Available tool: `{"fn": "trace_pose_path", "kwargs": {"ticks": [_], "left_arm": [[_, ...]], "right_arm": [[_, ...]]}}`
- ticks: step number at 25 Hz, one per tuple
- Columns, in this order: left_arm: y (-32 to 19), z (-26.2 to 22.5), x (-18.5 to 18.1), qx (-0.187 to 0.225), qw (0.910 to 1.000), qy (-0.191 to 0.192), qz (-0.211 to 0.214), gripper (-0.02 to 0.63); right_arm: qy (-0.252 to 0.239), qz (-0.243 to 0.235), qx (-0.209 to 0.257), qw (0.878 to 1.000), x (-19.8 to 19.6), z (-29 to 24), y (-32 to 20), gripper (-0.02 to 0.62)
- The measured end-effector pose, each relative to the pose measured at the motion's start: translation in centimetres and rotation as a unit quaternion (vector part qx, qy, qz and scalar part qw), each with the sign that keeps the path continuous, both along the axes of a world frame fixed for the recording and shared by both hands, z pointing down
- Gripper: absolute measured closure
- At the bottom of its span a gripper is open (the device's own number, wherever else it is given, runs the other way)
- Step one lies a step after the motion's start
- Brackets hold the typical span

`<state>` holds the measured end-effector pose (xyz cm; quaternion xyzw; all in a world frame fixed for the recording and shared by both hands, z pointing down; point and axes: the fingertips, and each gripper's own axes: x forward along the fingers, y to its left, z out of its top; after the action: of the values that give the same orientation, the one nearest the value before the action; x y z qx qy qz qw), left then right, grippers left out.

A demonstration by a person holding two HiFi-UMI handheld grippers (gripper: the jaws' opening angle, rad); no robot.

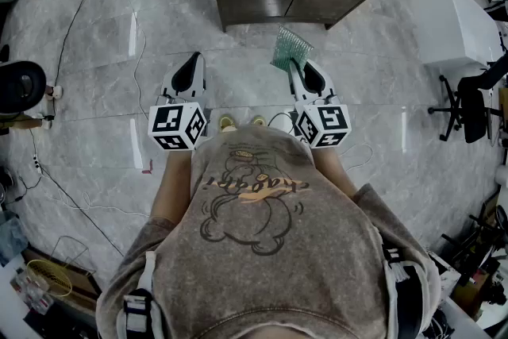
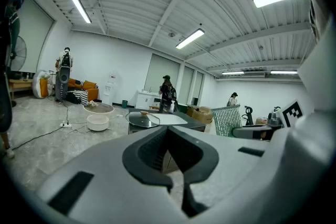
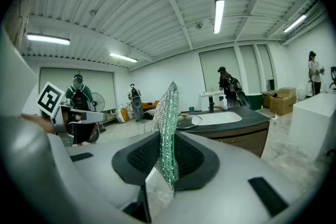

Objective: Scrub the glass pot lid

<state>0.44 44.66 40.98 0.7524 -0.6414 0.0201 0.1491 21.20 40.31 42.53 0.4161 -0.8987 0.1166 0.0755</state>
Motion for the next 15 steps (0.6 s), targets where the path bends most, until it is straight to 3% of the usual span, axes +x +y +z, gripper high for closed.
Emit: {"fn": "trace_pose_path", "kwargs": {"ticks": [6, 15], "left_arm": [[0.2, -0.2, -0.2, -0.001, 1.0, 0.002, 0.0, 0.597], [-0.3, 0.5, -2.4, 0.005, 0.9998, 0.01, 0.019, 0.597]], "right_arm": [[-0.031, 0.004, -0.006, 1.0, -0.1, -0.5, 0.2, 0.51], [-0.036, 0.021, 0.0, 0.999, -1.8, -0.3, 0.3, 0.509]]}}
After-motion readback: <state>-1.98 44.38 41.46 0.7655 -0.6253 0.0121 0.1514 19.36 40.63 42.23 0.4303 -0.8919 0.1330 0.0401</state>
